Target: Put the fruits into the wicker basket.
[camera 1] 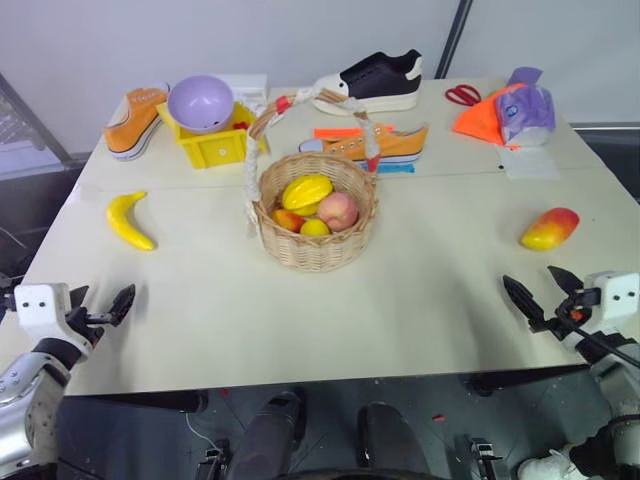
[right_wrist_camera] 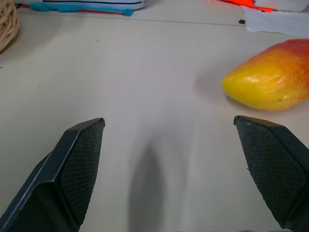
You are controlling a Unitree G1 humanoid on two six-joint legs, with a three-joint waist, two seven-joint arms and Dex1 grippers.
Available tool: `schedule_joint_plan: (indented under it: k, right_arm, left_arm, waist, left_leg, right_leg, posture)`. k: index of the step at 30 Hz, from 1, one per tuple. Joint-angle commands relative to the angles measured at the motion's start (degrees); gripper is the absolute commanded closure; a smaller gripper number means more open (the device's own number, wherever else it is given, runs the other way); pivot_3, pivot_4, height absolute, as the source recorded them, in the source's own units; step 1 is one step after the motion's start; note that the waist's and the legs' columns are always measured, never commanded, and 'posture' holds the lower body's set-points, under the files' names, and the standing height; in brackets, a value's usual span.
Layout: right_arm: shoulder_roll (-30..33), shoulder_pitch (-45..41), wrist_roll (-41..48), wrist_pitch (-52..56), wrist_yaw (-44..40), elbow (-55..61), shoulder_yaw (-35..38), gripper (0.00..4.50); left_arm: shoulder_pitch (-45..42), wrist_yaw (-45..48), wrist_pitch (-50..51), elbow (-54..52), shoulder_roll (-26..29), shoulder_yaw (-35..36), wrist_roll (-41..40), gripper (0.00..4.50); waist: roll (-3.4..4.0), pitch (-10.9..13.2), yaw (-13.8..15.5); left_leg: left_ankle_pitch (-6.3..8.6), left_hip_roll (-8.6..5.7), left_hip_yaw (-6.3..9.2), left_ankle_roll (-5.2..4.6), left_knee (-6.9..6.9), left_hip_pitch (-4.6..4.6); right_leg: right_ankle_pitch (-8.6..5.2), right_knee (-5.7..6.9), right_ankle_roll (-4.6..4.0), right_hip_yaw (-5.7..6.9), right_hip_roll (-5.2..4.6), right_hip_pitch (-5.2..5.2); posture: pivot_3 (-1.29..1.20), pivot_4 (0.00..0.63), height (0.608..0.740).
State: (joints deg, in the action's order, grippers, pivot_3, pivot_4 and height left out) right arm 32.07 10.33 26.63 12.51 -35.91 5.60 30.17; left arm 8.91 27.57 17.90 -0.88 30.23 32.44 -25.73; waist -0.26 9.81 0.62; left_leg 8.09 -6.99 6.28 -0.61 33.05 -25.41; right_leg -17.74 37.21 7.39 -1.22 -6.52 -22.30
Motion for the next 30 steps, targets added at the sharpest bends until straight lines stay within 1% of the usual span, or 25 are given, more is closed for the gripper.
schedule_joint_plan:
  k: [1,4,10,13,16,19,22,24,30]
  right_arm:
    - [0.9,-0.5,0.6,-0.3,-0.3,1.5,0.6,0.03]
    - [1.1,0.0,0.9,0.3,-0.8,3.1,0.1,0.03]
    - [2.7,0.8,3.5,4.6,-3.1,10.5,-1.7,0.03]
    - [5.2,0.3,5.2,8.0,-4.8,15.2,-3.4,0.03]
    - [9.6,-0.9,10.9,14.1,-7.0,24.5,-5.2,0.03]
    - [13.4,-5.7,19.0,20.7,-6.2,32.8,-7.4,0.03]
    - [15.0,-11.8,23.2,24.5,-4.3,36.7,-11.0,0.03]
    - [14.4,-16.5,23.7,25.5,-2.7,37.7,-14.6,0.03]
    - [12.1,-24.6,22.0,26.1,-1.5,37.9,-22.9,0.03]
  left_arm:
    - [-0.2,-0.6,-1.8,-1.7,0.2,0.8,0.3,0.00]
    - [-1.0,-0.8,-1.0,-2.4,0.2,0.6,-0.6,0.00]
    - [-4.4,-3.5,0.5,-2.7,2.2,-1.0,2.2,0.00]
    - [-7.8,-5.9,3.1,-2.0,3.1,-1.4,2.6,0.00]
    - [-13.4,-8.8,7.1,-1.3,4.4,-3.8,4.3,0.00]
    - [-20.9,-13.3,12.4,1.2,5.4,-5.3,5.8,0.00]
    - [-27.1,-17.0,17.3,3.9,6.0,-6.8,7.6,0.00]
    - [-31.6,-20.3,20.3,7.0,6.0,-7.4,9.1,0.00]
    - [-41.7,-26.0,24.6,15.8,3.7,-8.3,10.6,0.00]
  waist:
    - [0.00,0.0,0.0]
    - [0.00,0.0,0.0]
    - [0.00,0.0,0.0]
    - [-0.01,0.0,0.0]
    - [0.00,0.0,0.1]
    - [-0.05,0.0,0.1]
    - [-0.26,0.0,0.0]
    - [-0.39,0.0,0.0]
    - [-0.56,0.0,0.2]
  left_leg:
    - [0.00,0.00,0.00,0.00,0.00,0.00]
    - [0.00,0.00,-0.01,0.00,0.00,0.00]
    - [0.00,0.00,0.00,0.00,0.00,-0.01]
    - [0.00,0.00,0.00,0.00,0.01,-0.01]
    - [0.00,0.00,0.00,0.00,0.01,-0.03]
    - [0.00,0.00,0.03,0.00,0.02,-0.06]
    - [0.00,0.00,0.03,0.00,0.04,-0.07]
    - [0.00,0.00,0.04,0.00,0.04,-0.09]
    - [-0.01,-0.03,0.07,-0.01,0.06,-0.16]
  right_leg:
    - [0.00,0.00,0.00,0.00,0.00,0.00]
    - [0.00,-0.01,0.00,0.00,0.00,0.01]
    - [0.00,0.00,0.00,0.01,0.00,0.00]
    - [0.00,0.00,0.00,0.00,0.00,-0.01]
    - [0.01,0.00,0.01,0.01,0.00,-0.03]
    - [0.01,0.01,0.02,0.06,0.00,-0.04]
    - [0.02,-0.02,0.04,0.08,0.00,-0.03]
    - [0.02,-0.05,0.06,0.10,0.01,-0.05]
    - [0.17,-0.02,0.32,0.18,0.02,-0.10]
  posture:
    - [0.00,0.150,0.740]
    - [0.00,0.150,0.740]
    - [0.00,0.150,0.740]
    - [0.00,0.150,0.740]
    - [0.00,0.150,0.740]
    - [0.00,0.150,0.740]
    - [0.00,0.150,0.740]
    - [0.00,0.150,0.740]
    - [0.00,0.150,0.740]
